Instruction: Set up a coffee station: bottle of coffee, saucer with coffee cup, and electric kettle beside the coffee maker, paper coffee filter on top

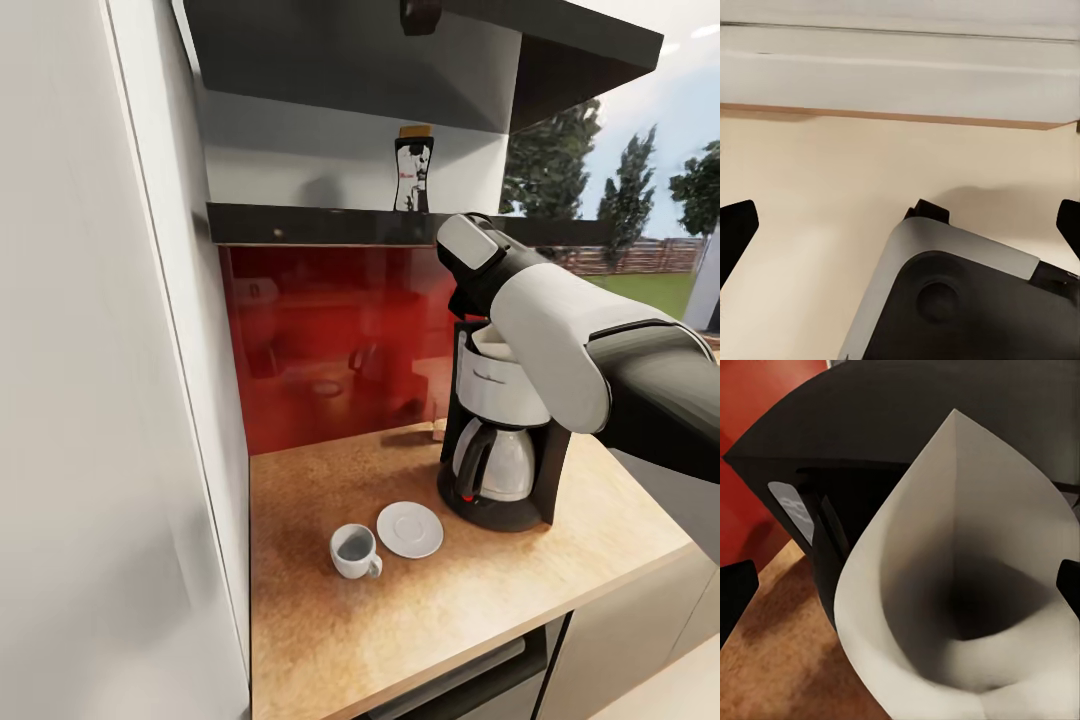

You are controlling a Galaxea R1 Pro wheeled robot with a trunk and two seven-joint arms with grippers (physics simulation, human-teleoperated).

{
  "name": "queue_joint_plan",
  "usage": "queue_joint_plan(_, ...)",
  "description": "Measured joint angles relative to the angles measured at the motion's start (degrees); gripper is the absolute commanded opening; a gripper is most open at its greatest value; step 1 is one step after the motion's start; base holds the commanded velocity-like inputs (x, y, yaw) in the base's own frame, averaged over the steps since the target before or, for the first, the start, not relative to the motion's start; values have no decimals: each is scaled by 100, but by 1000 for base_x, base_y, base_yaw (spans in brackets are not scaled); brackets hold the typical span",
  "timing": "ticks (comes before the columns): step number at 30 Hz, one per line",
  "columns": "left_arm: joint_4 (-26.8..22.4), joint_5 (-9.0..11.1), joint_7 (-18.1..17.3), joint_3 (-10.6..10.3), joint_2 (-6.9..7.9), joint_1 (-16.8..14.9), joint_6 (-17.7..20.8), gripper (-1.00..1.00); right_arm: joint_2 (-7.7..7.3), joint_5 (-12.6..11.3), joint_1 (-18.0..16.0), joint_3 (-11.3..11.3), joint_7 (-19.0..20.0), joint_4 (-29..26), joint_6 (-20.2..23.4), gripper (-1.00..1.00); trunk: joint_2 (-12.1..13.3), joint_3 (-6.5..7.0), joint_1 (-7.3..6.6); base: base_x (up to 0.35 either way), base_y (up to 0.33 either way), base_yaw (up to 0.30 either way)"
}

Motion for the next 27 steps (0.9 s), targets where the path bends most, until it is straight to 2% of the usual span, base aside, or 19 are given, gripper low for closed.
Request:
queue_joint_plan(5,0,0,0,0,0,0,0,100,0,1,0,1,0,-3,0,100,119,53,-65,0,0,0)
queue_joint_plan(13,0,0,0,0,0,0,0,100,0,-2,0,2,0,0,0,100,120,54,-66,-4,0,0)
queue_joint_plan(27,0,0,0,0,0,0,0,100,0,-2,0,3,0,-1,0,100,121,54,-65,-178,0,0)
